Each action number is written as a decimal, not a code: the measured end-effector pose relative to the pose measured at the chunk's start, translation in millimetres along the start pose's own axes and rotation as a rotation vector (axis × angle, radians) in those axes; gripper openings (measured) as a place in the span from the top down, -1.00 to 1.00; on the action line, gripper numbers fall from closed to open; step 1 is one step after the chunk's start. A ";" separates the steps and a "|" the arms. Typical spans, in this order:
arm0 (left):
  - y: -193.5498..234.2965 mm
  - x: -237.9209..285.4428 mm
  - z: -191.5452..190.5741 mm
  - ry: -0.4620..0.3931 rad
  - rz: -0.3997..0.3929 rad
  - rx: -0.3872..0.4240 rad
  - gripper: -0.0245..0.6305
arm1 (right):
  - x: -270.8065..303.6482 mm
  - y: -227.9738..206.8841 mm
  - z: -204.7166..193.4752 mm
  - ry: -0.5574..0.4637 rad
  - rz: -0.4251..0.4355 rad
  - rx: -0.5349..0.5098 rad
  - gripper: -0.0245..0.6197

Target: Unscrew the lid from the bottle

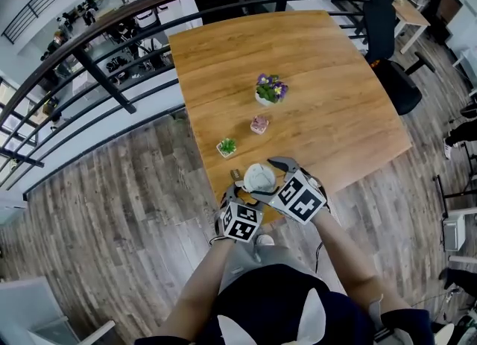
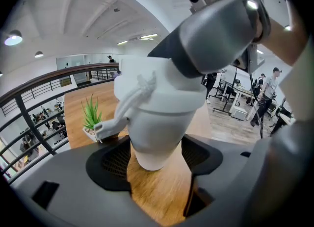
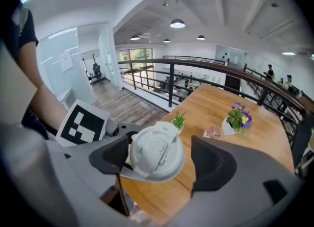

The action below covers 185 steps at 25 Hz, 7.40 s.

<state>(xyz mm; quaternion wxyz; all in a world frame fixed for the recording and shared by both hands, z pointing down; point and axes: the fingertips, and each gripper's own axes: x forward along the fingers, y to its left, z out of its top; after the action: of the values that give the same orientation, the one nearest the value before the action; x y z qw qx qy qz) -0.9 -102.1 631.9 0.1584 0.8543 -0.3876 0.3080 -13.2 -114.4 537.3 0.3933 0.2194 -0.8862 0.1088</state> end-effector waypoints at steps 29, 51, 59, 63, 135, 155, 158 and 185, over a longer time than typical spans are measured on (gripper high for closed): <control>0.2 2.0 0.8 0.005 -0.001 -0.003 -0.06 | 12.5 3.7 -6.6 0.078 0.088 -0.060 -0.20; -1.5 0.3 0.7 0.009 -0.002 0.000 -0.06 | 7.7 15.7 -12.3 0.307 0.321 -0.501 -0.21; -2.9 1.1 -0.1 0.013 -0.003 0.001 -0.06 | 9.0 16.7 -16.8 0.409 0.346 -0.648 -0.21; -2.0 0.6 -0.2 0.016 -0.002 0.003 -0.06 | 9.1 17.8 -17.9 0.476 0.354 -0.731 -0.21; 0.6 2.1 -1.2 0.032 0.004 0.005 -0.06 | 10.7 12.9 -11.9 0.191 0.261 -0.468 -0.26; 1.1 5.7 -3.3 0.031 0.013 0.004 -0.06 | -16.6 9.7 6.5 0.127 0.286 -0.434 -0.24; 1.6 4.6 -3.5 0.033 0.014 0.003 -0.06 | -21.7 9.3 10.1 0.105 0.286 -0.407 -0.24; 3.4 4.4 -4.0 0.043 0.016 0.003 -0.06 | -64.5 -10.8 25.3 -0.096 0.262 -0.236 -0.22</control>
<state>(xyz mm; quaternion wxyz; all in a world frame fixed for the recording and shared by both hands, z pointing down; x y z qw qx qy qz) -2.9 -104.7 637.9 0.1629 0.8444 -0.3906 0.3284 13.8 -113.6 472.6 0.3562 0.0594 -0.9315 0.0438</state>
